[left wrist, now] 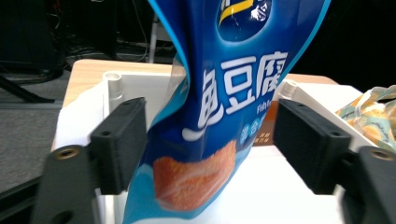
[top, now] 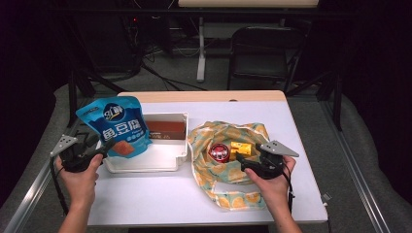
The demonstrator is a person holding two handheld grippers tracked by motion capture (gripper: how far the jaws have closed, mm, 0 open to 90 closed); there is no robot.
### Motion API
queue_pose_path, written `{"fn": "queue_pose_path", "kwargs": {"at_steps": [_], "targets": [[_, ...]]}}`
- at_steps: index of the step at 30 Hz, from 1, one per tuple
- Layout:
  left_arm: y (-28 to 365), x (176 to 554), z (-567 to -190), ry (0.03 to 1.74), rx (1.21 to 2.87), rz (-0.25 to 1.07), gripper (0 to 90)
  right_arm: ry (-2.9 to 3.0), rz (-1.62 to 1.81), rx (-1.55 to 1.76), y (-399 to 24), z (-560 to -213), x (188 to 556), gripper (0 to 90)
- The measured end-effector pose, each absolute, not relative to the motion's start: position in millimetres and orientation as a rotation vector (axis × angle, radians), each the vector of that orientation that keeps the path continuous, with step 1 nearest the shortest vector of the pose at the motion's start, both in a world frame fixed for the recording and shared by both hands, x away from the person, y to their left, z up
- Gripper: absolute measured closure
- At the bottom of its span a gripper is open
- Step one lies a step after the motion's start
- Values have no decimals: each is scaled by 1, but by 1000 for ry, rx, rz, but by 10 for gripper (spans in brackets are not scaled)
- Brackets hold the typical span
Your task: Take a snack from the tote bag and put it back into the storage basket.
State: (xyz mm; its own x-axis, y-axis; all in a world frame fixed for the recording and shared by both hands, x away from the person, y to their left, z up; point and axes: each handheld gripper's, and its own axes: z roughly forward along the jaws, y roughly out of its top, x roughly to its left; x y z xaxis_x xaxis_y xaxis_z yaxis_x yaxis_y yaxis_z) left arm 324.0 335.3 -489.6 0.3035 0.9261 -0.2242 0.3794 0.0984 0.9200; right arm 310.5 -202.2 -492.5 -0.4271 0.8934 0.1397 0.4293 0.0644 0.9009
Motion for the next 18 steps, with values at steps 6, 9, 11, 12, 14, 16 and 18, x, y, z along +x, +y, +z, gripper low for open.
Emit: {"fn": "queue_pose_path", "kwargs": {"at_steps": [6,9,11,12,14,16,18], "targets": [[337,314,-493,1328,1461,646,640,1892,1326,1314,-202,-493,310,180],[336,313,-496,1336,1473,627,768,1892,1323,1317,-202,-493,310,180],[335,316,-498,1352,1493,617,833,1890,1326,1321,-202,-493,310,180],[334,319,-500,1357,1498,607,851,1886,1330,1323,-201,-494,310,180],[332,323,-502,1383,1502,610,869,1882,1335,1328,-200,-494,310,179],[331,327,-503,1406,1500,605,877,1889,1326,1324,-199,-494,310,177],[331,331,-504,1421,1489,608,878,1892,1321,1324,-198,-495,310,175]]}}
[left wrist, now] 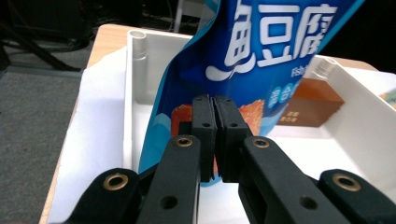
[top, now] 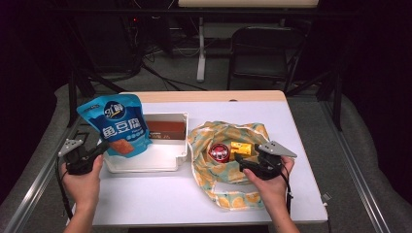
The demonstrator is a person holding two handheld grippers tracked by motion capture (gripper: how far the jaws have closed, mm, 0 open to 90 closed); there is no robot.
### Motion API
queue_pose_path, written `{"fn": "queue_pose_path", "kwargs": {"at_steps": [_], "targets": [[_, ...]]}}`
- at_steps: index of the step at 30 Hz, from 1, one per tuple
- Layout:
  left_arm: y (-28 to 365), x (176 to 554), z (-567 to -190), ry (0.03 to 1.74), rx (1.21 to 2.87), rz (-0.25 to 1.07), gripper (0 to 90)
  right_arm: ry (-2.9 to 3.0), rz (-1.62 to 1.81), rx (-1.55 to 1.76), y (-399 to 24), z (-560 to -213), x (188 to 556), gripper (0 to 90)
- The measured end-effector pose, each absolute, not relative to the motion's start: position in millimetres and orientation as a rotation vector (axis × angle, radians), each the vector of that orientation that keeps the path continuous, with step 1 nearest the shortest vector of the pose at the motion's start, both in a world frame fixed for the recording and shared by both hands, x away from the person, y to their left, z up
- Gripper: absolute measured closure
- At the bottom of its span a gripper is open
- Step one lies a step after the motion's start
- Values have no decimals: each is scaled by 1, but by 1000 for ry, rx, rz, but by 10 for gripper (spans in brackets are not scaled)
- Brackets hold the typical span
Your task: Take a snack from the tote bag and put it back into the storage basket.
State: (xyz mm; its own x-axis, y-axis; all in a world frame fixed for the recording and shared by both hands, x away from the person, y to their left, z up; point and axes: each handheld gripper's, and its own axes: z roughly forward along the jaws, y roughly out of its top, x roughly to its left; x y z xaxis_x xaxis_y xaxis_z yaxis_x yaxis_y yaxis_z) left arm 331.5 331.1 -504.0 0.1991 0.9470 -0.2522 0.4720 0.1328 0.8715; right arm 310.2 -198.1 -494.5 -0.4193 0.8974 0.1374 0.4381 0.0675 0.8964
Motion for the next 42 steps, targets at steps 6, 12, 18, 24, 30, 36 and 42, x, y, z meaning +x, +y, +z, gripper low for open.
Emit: {"fn": "queue_pose_path", "kwargs": {"at_steps": [6,12,18,24,30,36,42], "targets": [[335,337,-508,1454,1471,593,880,1894,1313,1334,-196,-497,311,172],[339,341,-510,1465,1458,583,874,1876,1300,1356,-192,-498,313,169],[339,334,-509,1451,1429,570,753,1839,1271,1400,-183,-502,317,150],[331,317,-500,1393,1463,601,521,1788,1228,1455,-172,-509,320,145],[318,303,-499,1319,1531,586,374,1754,1174,1492,-164,-515,321,145],[295,297,-502,1290,1573,572,298,1704,1143,1524,-161,-517,324,133],[272,297,-503,1264,1591,566,261,1666,1133,1540,-155,-519,325,133]]}}
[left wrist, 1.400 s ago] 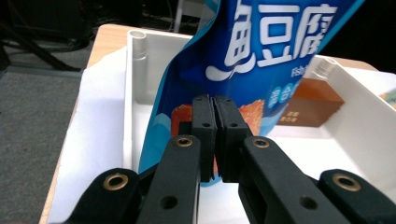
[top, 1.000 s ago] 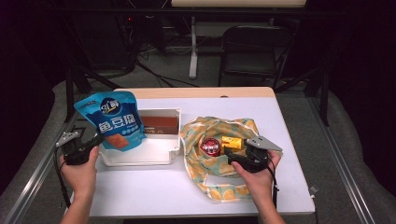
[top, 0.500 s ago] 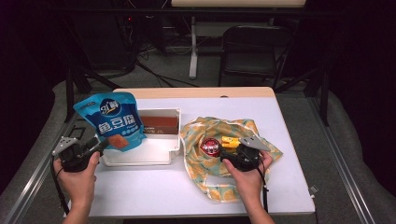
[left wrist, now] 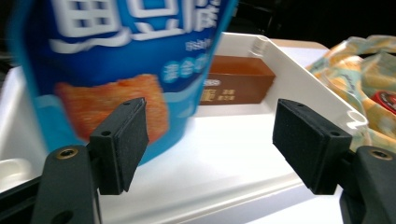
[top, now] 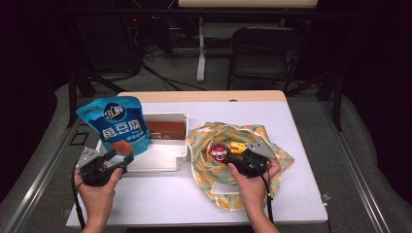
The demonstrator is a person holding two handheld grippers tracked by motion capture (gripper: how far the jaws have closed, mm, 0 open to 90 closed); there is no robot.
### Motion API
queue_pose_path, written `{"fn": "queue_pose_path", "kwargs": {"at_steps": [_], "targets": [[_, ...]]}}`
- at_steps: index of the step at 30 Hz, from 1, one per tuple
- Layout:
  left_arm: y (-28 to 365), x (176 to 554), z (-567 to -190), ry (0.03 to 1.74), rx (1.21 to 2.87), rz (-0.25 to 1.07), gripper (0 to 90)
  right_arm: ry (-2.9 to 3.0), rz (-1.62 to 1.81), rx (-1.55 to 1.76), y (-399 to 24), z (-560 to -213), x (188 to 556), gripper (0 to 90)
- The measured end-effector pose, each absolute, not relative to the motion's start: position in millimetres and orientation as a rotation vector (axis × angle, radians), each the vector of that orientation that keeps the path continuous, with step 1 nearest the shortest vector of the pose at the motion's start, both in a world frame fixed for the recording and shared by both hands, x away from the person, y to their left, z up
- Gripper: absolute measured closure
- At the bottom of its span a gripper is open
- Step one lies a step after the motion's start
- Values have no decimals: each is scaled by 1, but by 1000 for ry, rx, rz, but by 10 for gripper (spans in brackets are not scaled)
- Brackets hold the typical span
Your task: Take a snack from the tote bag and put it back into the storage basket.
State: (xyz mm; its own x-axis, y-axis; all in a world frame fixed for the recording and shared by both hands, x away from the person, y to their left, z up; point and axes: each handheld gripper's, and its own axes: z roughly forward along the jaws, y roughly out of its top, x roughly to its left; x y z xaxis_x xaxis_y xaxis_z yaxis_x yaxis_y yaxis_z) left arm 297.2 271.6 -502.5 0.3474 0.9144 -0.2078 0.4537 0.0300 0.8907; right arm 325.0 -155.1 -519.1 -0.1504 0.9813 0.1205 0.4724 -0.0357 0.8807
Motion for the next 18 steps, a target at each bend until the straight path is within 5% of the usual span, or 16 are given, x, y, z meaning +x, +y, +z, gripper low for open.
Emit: {"fn": "queue_pose_path", "kwargs": {"at_steps": [18], "targets": [[210,307,-507,1151,1656,486,201,1630,1138,1556,-154,-527,331,178]]}}
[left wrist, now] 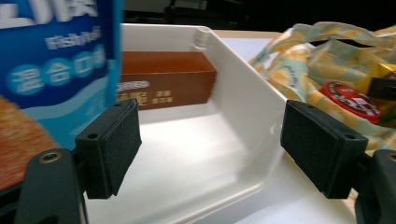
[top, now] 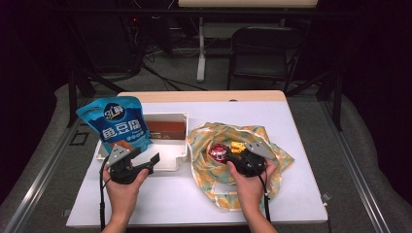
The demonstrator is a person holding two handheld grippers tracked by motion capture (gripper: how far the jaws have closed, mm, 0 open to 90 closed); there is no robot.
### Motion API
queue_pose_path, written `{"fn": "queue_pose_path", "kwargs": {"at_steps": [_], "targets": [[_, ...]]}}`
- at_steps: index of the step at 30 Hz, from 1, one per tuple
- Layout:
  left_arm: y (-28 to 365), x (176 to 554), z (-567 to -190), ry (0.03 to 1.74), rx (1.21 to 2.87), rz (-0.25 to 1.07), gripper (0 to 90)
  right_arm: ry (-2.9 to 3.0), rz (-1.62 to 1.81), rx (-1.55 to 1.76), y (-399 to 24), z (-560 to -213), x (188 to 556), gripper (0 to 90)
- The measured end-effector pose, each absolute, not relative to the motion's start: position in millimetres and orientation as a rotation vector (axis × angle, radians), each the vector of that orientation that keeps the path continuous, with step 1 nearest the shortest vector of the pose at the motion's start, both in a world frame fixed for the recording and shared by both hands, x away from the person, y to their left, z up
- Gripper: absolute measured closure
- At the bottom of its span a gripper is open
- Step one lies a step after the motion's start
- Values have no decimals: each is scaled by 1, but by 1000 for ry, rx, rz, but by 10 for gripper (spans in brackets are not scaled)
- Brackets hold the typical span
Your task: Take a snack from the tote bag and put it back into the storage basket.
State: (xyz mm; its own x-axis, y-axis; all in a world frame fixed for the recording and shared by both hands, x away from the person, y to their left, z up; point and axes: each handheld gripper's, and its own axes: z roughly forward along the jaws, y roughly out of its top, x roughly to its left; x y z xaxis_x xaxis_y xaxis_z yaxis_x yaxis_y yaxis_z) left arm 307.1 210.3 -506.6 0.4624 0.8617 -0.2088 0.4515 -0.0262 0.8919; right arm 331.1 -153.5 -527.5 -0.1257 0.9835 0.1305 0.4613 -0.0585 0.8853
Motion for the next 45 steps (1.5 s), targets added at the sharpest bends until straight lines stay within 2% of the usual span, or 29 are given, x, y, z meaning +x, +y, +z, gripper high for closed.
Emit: {"fn": "queue_pose_path", "kwargs": {"at_steps": [13,23,27,32,43,45], "targets": [[193,302,-514,1068,1692,418,194,1740,1151,1504,-170,-519,325,215],[164,302,-514,923,1740,347,180,1773,1222,1405,-174,-486,318,218],[150,301,-513,880,1765,384,184,1792,1234,1387,-176,-477,316,219],[134,302,-514,844,1758,340,184,1805,1244,1372,-175,-469,314,220],[100,303,-508,731,1784,307,131,1797,1274,1360,-182,-454,310,222],[92,301,-508,713,1803,337,106,1802,1276,1352,-183,-450,308,222]]}}
